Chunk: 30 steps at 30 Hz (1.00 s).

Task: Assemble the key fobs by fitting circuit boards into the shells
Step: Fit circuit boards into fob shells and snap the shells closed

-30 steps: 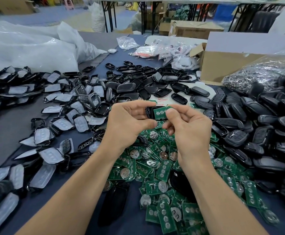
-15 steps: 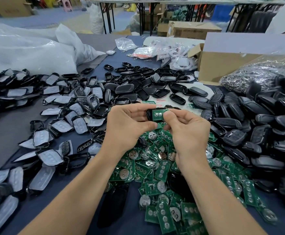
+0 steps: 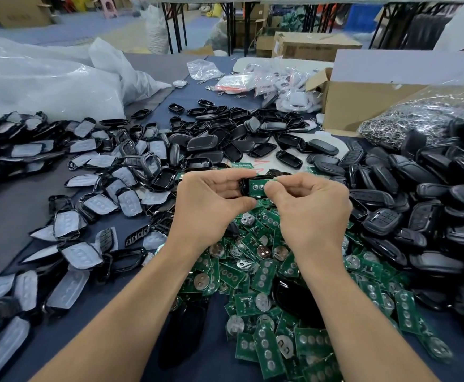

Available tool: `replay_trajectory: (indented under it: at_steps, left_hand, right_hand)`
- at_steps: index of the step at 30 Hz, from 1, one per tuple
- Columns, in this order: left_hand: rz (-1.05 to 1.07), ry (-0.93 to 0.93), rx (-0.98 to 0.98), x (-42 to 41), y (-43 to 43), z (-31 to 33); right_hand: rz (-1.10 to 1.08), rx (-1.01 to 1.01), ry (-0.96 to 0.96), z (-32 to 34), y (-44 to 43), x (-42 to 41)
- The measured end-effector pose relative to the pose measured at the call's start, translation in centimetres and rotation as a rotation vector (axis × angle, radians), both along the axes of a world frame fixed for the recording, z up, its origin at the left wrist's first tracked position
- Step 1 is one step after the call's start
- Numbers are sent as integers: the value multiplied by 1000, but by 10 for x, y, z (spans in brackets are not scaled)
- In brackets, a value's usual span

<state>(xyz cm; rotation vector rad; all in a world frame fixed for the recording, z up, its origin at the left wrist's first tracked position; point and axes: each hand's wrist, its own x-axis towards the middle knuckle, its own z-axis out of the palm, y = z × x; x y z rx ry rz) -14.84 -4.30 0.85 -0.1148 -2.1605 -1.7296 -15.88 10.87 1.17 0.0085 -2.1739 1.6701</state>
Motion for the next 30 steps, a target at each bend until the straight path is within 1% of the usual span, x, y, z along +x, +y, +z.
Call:
replay_trajectory:
  at_steps: [2,9,20,30]
  left_hand:
    - [-23,-20,8,-1,-1,-2]
    - [-50,-77,139,-1,0,-4]
    - [-21,-74,192,1,3,-4]
    - [-16,-97,231,2,3,-2]
  right_hand:
    - [5,-4,-4,-1,1,-1]
    - [61,51,2,0,4,-3]
    - [88,105,10,3,5,-3]
    - [118,108,-14,5,7,-3]
